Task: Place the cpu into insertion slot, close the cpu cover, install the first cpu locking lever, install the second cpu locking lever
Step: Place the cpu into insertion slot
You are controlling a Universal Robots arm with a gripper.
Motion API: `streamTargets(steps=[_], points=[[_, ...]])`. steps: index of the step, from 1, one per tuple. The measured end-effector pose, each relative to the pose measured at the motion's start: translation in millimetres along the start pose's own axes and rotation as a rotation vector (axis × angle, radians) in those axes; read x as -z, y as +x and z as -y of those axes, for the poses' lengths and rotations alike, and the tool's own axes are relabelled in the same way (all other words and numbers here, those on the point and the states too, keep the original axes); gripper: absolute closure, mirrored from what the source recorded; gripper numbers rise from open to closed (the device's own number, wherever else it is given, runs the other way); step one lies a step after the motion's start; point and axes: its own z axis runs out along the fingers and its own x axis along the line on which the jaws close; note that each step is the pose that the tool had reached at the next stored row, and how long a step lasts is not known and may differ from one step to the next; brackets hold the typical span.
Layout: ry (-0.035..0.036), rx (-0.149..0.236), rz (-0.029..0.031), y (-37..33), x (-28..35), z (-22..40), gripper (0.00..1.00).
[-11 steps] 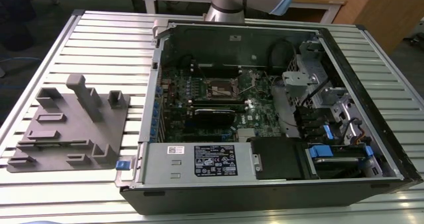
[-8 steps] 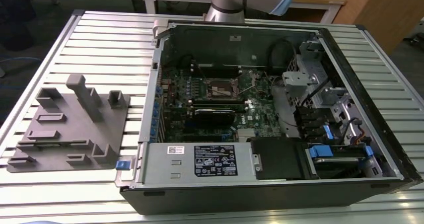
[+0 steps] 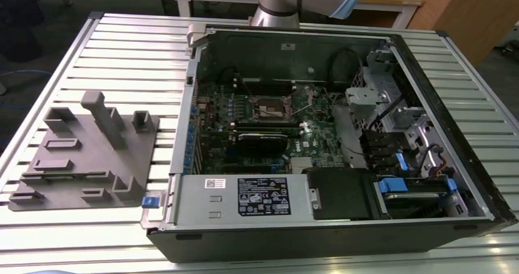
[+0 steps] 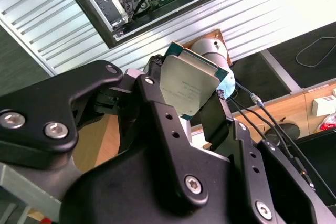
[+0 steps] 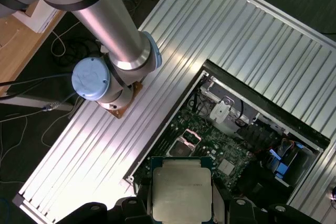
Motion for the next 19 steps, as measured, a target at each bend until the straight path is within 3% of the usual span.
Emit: streamTargets(steps=[9, 11, 19], points=[[-0.0001, 0.0, 0.0001, -0.2, -2.8, 0.4, 0.46], [-0.0007, 0.0, 0.0005, -0.9, -13.5, 1.7, 0.46], [-0.0009, 0.0, 0.0006, -1.1, -17.0, 2.1, 0.46]])
